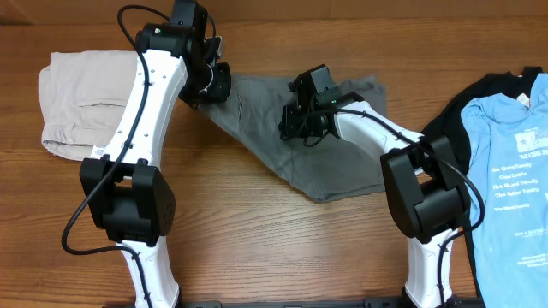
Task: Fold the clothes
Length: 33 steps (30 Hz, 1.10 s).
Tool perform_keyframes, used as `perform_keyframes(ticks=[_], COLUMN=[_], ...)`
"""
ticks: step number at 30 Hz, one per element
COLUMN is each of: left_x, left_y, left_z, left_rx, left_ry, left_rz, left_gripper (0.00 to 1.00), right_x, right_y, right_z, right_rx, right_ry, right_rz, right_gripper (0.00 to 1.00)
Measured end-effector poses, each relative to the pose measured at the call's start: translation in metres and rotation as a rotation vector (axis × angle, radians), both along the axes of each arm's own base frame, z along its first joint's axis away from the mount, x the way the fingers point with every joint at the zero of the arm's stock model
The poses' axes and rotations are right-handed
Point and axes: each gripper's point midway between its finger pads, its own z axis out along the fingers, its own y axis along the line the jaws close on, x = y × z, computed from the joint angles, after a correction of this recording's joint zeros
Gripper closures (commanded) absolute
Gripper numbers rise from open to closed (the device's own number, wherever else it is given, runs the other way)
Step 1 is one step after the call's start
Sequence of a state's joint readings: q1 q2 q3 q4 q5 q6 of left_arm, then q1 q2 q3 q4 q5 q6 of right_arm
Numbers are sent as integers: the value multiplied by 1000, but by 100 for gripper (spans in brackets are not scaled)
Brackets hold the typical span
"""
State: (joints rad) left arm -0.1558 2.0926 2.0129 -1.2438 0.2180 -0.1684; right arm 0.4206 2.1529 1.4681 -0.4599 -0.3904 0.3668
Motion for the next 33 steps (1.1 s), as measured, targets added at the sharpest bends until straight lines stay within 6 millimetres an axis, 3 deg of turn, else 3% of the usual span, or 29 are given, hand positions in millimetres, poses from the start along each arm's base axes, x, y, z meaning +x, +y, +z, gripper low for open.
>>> perform_keyframes(ticks=[6, 12, 15, 19, 23, 26, 29, 32, 33], left_x=[-1, -4, -6, -8, -9, -9, -9, -9, -9], left_y=[-1, -6, -4, -3, -2, -2, -2, -2, -2], left_z=[1, 1, 0, 0, -1, -1, -1, -1, -1], left_rx=[3, 10, 23, 32, 36, 37, 37, 37, 37], left_ry=[-1, -2, 3, 9, 10, 11, 11, 11, 10], left_rz=[-16, -48, -59, -72, -75, -75, -75, -75, -75], left_gripper=[93, 92, 92, 92, 91, 91, 91, 91, 91], right_x=[0, -1, 5, 32, 43, 51, 54, 53, 54], right_y=[3, 7, 8, 4, 2, 12, 17, 20, 22], right_z=[-16, -15, -4, 23, 27, 32, 23, -12, -15], right_rx=[-3, 9, 22, 62, 56, 63, 68, 50, 61], right_ry=[13, 19, 21, -59, -104, -163, -169, -130, -133], right_rz=[6, 17, 17, -9, -26, -27, -28, -32, -27], right_gripper=[96, 96, 96, 96, 96, 96, 96, 94, 93])
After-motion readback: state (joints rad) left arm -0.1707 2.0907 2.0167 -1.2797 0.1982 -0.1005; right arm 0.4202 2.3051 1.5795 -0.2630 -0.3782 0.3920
